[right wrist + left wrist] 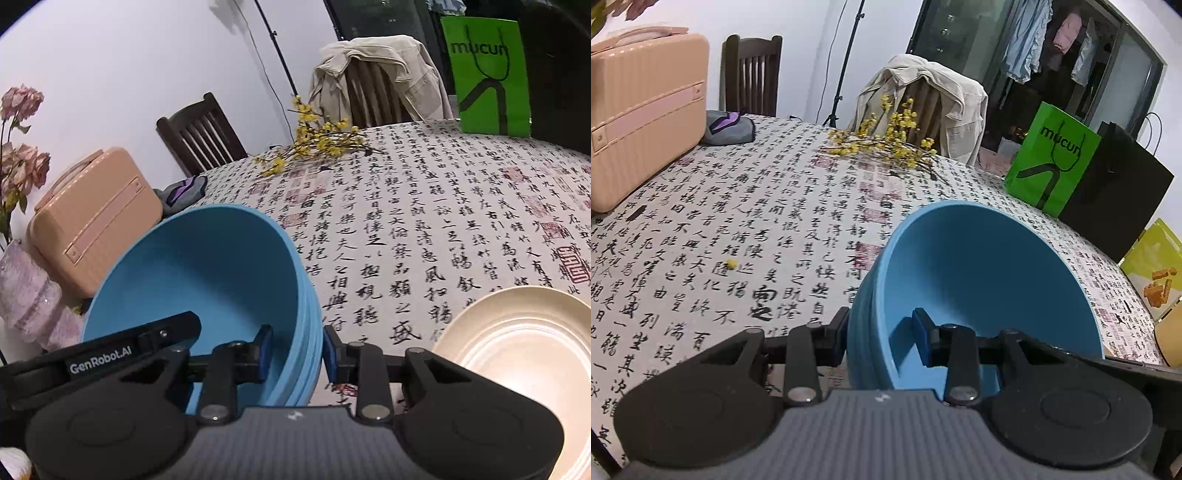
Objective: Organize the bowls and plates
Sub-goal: 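Lift the blue bowl stack and carry it toward the cream plates, then lower the blue bowl stack onto the stacked cream plates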
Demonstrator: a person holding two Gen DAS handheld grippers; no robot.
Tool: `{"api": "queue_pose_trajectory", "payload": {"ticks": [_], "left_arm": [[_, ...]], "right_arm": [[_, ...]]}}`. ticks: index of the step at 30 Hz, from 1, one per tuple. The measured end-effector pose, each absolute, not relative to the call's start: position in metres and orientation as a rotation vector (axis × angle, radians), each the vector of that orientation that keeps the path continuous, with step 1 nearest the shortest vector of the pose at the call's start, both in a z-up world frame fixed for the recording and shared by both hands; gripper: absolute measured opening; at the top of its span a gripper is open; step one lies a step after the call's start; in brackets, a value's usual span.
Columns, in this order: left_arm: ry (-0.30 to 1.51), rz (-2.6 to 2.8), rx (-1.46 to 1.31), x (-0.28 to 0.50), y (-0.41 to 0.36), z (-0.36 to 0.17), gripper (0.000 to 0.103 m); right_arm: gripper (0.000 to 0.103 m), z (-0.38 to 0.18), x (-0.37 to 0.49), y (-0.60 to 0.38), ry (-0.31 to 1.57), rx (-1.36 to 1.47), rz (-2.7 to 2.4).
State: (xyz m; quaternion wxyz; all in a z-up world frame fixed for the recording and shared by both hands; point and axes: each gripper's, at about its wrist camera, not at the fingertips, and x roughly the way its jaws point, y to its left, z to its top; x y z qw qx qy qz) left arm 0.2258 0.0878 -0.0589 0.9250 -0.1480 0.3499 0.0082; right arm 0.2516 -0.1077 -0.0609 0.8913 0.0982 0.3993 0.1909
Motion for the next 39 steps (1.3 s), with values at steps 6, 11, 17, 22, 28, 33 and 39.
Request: {"api": "queue_pose_trajectory", "payload": {"ticks": [6, 11, 17, 22, 28, 33, 39], "left_arm": [[0.714, -0.004, -0.296, 0.230, 0.071, -0.057, 0.036], [0.709, -0.021, -0.286, 0.232, 0.058, -0.054, 0.036], [0.706, -0.043, -0.276, 0.235, 0.043, -0.052, 0.036], [0.704, -0.057, -0.271, 0.237, 0.032, -0.051, 0.036], [0.700, -0.079, -0.258, 0.240, 0.017, -0.048, 0.036], [0.697, -0.101, -0.239, 0.242, 0.002, -0.046, 0.036], [0.699, -0.134, -0.227, 0.246, -0.018, -0.044, 0.036]], "right_arm": [[0.028, -0.059, 0.251, -0.126, 0.816, 0.212, 0.376], [0.028, -0.057, 0.250, -0.140, 0.804, 0.223, 0.360], [0.028, -0.055, 0.249, -0.156, 0.793, 0.235, 0.340], [0.028, -0.054, 0.248, -0.168, 0.786, 0.242, 0.327], [0.028, -0.054, 0.247, -0.183, 0.779, 0.259, 0.306], [0.028, -0.054, 0.246, -0.197, 0.772, 0.275, 0.287], [0.028, -0.054, 0.241, -0.218, 0.762, 0.293, 0.262]]}}
